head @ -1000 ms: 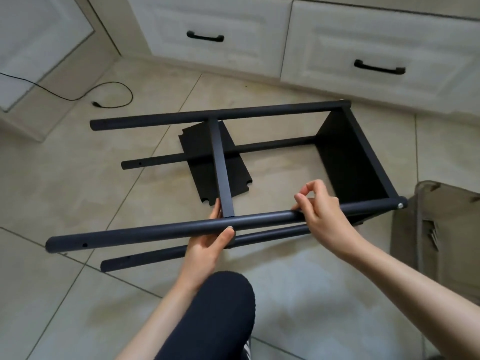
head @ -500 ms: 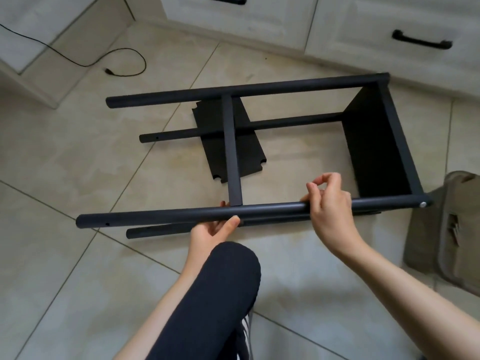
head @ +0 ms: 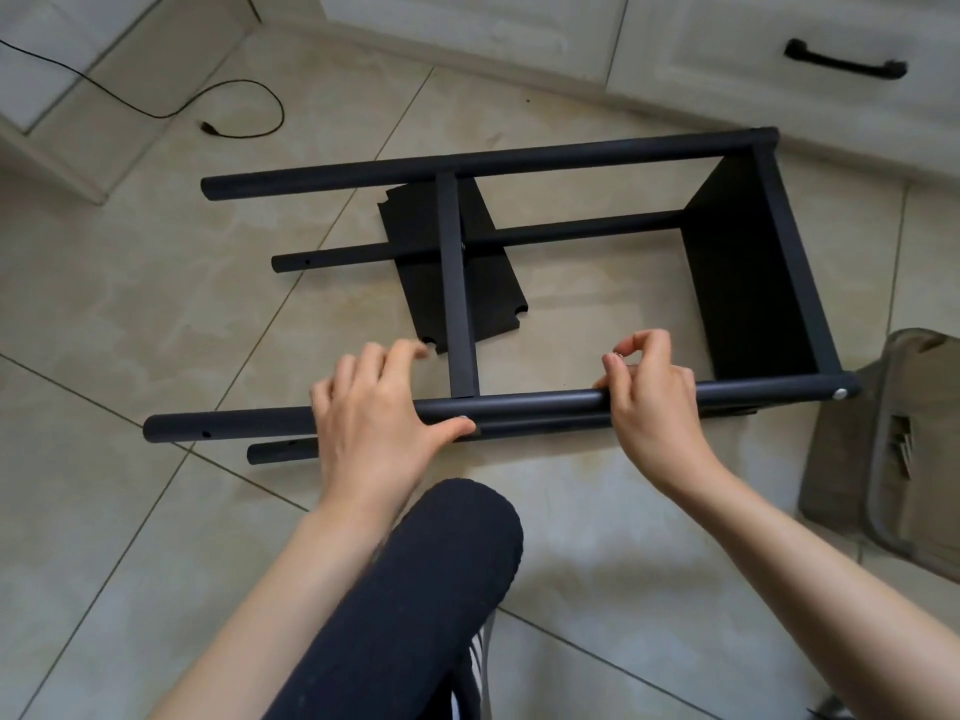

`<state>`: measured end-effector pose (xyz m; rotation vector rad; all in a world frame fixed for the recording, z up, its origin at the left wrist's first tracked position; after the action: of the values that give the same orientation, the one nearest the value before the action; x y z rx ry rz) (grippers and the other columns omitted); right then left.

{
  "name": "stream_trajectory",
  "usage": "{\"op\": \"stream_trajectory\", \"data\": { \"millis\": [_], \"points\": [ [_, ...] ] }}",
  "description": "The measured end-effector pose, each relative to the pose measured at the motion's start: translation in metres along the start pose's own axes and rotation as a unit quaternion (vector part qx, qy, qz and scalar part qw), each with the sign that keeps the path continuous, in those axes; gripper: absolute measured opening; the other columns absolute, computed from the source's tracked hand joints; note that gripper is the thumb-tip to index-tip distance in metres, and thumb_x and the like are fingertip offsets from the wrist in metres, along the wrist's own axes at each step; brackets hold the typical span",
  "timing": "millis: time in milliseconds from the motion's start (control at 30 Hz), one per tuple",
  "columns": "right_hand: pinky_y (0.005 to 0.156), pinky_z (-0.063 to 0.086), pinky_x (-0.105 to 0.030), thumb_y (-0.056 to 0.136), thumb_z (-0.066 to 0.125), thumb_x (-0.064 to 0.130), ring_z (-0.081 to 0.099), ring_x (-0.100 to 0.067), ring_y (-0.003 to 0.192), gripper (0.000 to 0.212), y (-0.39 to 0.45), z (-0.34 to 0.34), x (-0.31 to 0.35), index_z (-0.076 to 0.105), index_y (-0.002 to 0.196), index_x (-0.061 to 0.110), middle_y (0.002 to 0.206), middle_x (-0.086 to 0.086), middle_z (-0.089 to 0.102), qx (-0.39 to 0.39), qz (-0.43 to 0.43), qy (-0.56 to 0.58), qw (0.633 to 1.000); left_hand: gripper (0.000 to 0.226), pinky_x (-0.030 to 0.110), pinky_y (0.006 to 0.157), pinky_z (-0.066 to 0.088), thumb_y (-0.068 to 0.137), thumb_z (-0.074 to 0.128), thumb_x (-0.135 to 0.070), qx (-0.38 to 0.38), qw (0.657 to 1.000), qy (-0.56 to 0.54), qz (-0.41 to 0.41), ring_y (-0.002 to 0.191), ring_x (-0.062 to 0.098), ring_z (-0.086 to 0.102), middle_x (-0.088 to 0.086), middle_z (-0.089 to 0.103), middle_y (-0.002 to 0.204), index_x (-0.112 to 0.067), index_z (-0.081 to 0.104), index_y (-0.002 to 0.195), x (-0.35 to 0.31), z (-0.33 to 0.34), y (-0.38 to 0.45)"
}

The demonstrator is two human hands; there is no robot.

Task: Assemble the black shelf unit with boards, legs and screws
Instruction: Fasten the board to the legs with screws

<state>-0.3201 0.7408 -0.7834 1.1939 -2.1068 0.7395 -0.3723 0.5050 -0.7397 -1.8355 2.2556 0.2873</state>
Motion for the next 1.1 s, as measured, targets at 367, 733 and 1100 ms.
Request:
{"op": "stream_trajectory", "data": {
  "millis": [367, 733, 1100],
  "points": [
    [0.082, 0.016, -0.028, 0.103, 0.041, 0.030, 0.050, -0.021, 0.084, 0.012, 0.008, 0.000, 0.007, 0.044, 0.094, 0.024, 0.081, 0.007, 0.063, 0.144, 0.044, -0.105, 0.983, 0.090, 0.045, 0.124, -0.008, 0.078, 0.048, -0.075, 0.215, 0.941, 0.021, 0.260, 0.150, 0.015, -0.031, -0.016, -0.020, 0.166, -0.046, 0.019, 0.157, 0.025, 0.024, 0.039],
    [0.077, 0.053, -0.028, 0.092, 0.062, 0.008, 0.064, -0.012, 0.072, 0.006, 0.031, 0.030, 0.048, 0.066, 0.093, 0.013, 0.086, -0.006, 0.070, 0.309, 0.028, 0.000, 0.951, 0.076, 0.041, 0.123, 0.019, 0.082, 0.054, -0.070, 0.175, 0.935, -0.092, 0.295, 0.156, 0.011, 0.000, -0.010, 0.009, 0.169, -0.031, 0.046, 0.147, 0.033, 0.036, 0.034],
    [0.064, 0.056, -0.017, 0.093, 0.065, 0.008, 0.068, -0.007, 0.061, 0.010, 0.049, 0.077, 0.052, 0.066, 0.084, 0.010, 0.070, -0.003, 0.072, 0.450, 0.138, 0.157, 0.868, 0.075, 0.039, 0.114, 0.029, 0.081, 0.063, -0.067, 0.188, 0.931, -0.130, 0.283, 0.156, 0.007, 0.000, -0.018, 0.005, 0.169, -0.035, 0.045, 0.146, 0.033, 0.039, 0.033]
  ]
}}
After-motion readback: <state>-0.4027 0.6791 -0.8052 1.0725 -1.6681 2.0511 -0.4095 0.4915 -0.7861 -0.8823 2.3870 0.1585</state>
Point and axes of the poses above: each hand's wrist, its own y-axis towards the middle knuckle, its own z-axis out of the palm, x = y × z, the point moved 3 cm from there along y, towards the middle knuckle
